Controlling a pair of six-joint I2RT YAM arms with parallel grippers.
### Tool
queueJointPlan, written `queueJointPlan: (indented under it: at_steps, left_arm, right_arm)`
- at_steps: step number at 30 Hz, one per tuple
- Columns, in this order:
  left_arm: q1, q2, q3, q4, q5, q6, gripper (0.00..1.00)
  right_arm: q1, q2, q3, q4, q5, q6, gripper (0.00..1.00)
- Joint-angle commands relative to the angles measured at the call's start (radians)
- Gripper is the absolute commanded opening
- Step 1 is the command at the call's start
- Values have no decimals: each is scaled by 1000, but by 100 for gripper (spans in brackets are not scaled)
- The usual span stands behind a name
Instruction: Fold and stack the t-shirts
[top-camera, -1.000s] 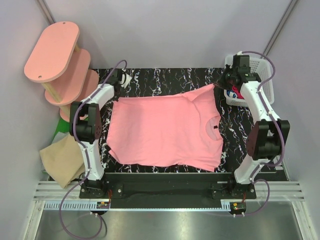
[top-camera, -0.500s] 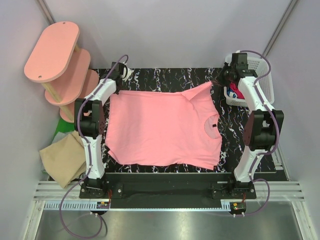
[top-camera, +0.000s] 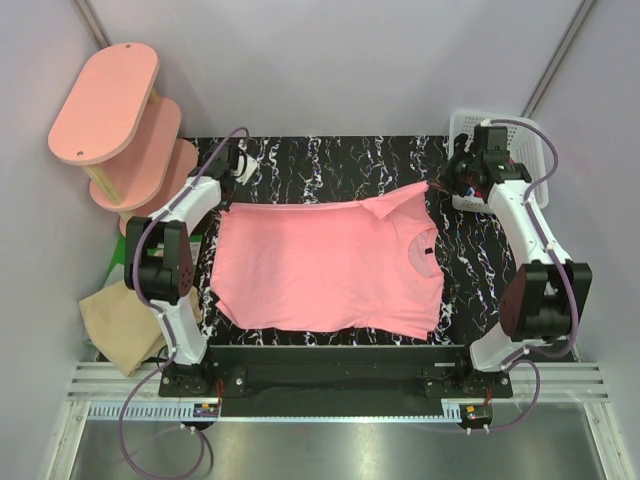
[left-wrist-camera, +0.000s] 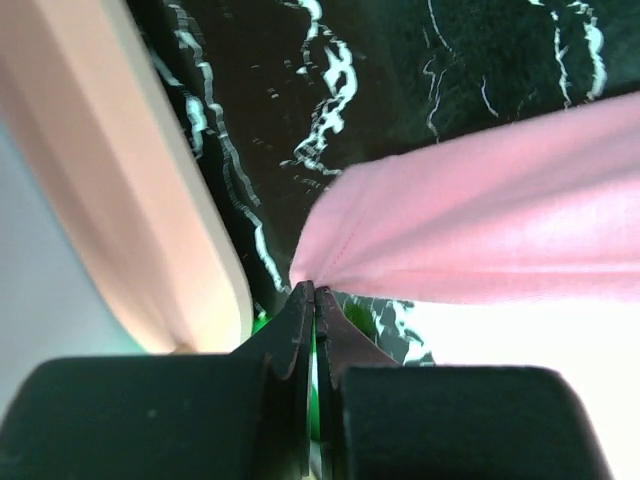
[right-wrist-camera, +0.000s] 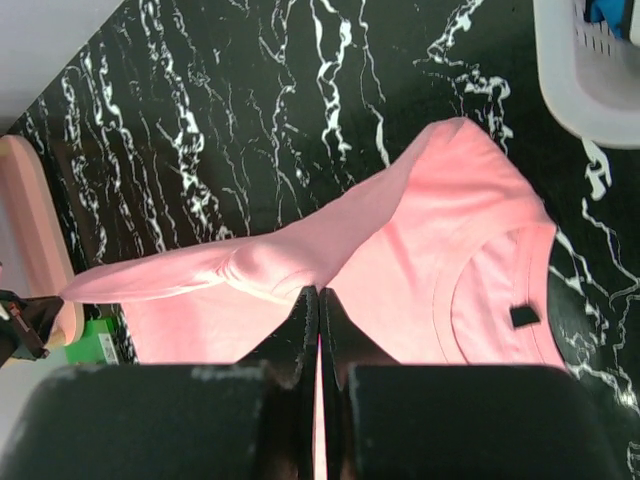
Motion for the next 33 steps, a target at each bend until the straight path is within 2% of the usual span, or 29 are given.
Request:
queueJointPlan:
  at_steps: [1,8,16,28,29,30,33]
  left_arm:
    - [-4,-141,-48,39,36,-3,0]
    - [-14,-212,-124,41,68,-19,0]
    - [-19,-244,-279,88,76,-26,0]
    - [-19,-243,-423,139,94,-37,0]
    - [-19,-232,-428,136,82,-40,6]
    - [-19,-228,-437,133,81,-43,31]
    - [-19,-241,-462,138,71,-43,62]
  right_arm:
    - [-6,-124,-55,-7,-11,9,0]
    - [4,-244,-173,-41,-36,10,0]
    - [10,-347,-310,-71,-13,-3,0]
    - [17,-394,-422,-94,-2,-3,0]
    - [21,-391,-433,-85,-5,-2,0]
    - [22,-390,-437,-84,-6,-2,0]
    - [31,-377,-451,-78,-8,-2,0]
